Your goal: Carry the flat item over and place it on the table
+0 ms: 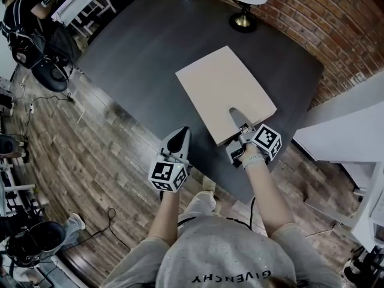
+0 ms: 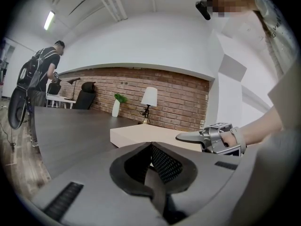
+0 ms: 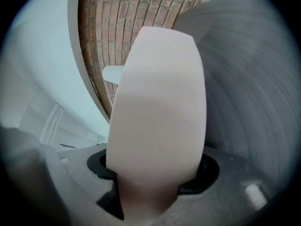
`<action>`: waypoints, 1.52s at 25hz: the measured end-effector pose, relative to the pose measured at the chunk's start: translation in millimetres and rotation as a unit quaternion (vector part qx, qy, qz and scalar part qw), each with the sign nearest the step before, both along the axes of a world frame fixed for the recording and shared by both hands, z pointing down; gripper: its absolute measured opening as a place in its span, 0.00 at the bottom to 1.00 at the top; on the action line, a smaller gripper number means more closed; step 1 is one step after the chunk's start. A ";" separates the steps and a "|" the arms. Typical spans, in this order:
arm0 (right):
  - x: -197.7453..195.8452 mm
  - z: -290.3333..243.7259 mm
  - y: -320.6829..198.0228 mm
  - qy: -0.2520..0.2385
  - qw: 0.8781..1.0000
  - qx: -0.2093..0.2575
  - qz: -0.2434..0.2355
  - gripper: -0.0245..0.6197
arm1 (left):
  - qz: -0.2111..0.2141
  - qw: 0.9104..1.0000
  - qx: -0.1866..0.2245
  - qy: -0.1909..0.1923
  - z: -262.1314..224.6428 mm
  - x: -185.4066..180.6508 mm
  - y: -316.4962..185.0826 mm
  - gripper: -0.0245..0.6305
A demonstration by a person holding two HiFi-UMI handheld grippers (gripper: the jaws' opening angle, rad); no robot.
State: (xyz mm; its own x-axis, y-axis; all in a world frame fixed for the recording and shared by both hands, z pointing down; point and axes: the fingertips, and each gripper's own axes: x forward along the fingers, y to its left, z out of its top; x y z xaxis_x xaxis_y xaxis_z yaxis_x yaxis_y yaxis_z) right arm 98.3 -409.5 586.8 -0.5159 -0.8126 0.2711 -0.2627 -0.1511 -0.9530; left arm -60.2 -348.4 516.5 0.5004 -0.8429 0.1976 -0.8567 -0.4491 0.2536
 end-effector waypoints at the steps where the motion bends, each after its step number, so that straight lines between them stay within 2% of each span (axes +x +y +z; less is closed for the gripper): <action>1: 0.2 0.4 -1.0 0.003 1.000 -0.002 0.001 0.54 | -0.001 1.000 0.000 0.000 -0.1 -1.0 -0.7 0.04; 9: 10.6 12.5 4.4 0.061 0.997 -0.040 0.027 0.64 | 0.000 1.000 0.000 -0.004 1.2 -0.6 2.4 0.04; 17: 20.0 12.1 9.3 0.125 0.989 -0.058 0.045 0.70 | 0.000 1.000 0.001 0.000 2.1 -4.8 7.0 0.04; 30: 21.4 14.8 28.4 0.126 0.987 -0.092 0.048 0.72 | -0.001 1.000 0.003 0.003 -1.8 -11.5 15.6 0.04; 38: 25.6 13.3 36.0 0.142 0.984 -0.098 0.053 0.77 | 0.002 1.000 0.004 0.008 -3.1 -9.0 20.4 0.04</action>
